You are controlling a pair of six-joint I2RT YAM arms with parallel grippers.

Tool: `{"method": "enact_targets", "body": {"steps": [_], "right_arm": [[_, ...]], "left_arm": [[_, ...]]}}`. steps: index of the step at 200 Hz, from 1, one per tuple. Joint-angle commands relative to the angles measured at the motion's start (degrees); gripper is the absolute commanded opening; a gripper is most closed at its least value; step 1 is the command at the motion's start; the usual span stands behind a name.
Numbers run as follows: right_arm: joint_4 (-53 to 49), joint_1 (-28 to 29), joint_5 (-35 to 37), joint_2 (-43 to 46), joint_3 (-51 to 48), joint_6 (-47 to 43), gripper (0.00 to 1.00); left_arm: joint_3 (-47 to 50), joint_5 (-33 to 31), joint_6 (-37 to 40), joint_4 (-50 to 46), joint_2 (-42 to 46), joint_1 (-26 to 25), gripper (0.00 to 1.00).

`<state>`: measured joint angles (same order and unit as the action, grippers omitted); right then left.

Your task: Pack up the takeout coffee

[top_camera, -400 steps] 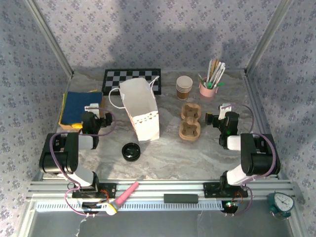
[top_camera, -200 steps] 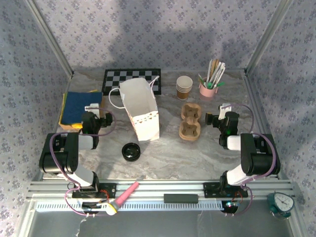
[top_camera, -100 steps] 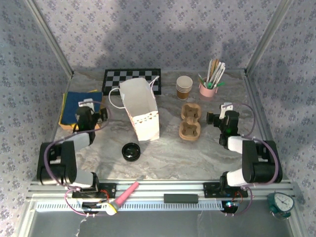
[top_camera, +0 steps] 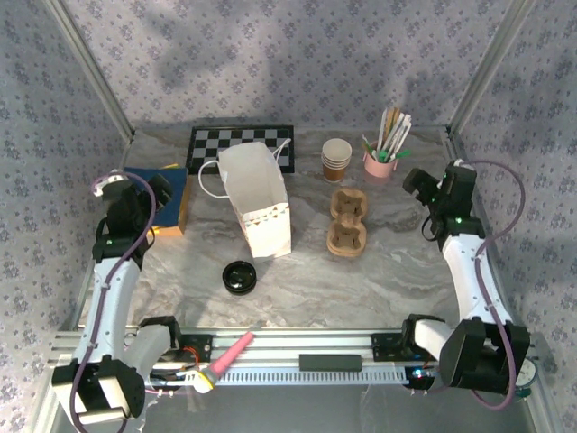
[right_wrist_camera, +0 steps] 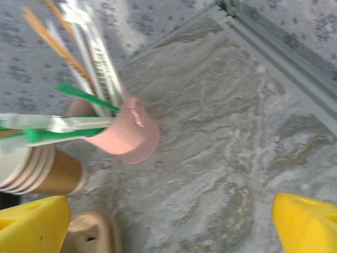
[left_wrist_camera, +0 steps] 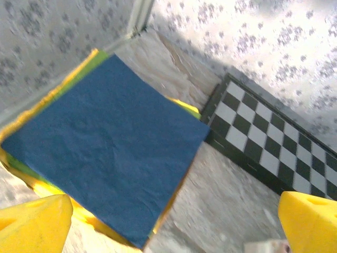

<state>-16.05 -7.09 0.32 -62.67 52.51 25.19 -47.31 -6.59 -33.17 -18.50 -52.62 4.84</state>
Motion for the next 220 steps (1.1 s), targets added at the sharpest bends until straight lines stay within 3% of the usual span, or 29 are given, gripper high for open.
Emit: {"method": "enact_targets", "body": {"steps": [1,46,63,93,110,125,175,205,220], "right_arm": [[-12.03,3.92,-0.95,-0.34,9.6,1.4,1.0],[-24.43,21.34,12.86,-10.92,30.46,-1.31,0.99],[-28.79,26.57,16.89,-17.42,38.08,-1.55,0.86],[-35.0,31.66,17.51,-30.16,50.07,-2.19,0.62],[-38.03,32.08,16.46,-36.73,55.71,-0.91,0.44],[-39.95,31.46,14.6,-42.1,59.73,0.66,0.4],[-45.54,26.72,9.56,-56.98,71.74,3.09,0.36],[-46.5,24.56,8.66,-62.07,76.41,3.55,0.32],[-47.02,23.8,8.34,-64.29,78.74,3.31,0.32]], "left_arm": [[-5.11,5.93,-3.55,-8.91,-0.03,-1.29,1.0],[-17.44,6.6,-1.69,-22.85,-6.33,-8.23,1.0],[-20.52,5.66,-1.28,-25.21,-7.23,-11.16,1.0],[-22.62,4.32,0.1,-25.89,-6.46,-16.7,1.0],[-24.07,4.76,0.42,-27.59,-6.78,-18.31,1.0],[-25.31,5.88,0.6,-29.36,-7.19,-18.94,1.0],[-27.62,4.24,0.6,-33.62,-7.43,-19.32,1.0],[-26.44,12.59,0.42,-31.73,-6.25,-15.62,1.0],[-26.04,13.49,1.01,-30.86,-5.42,-14.3,1.0]]}}
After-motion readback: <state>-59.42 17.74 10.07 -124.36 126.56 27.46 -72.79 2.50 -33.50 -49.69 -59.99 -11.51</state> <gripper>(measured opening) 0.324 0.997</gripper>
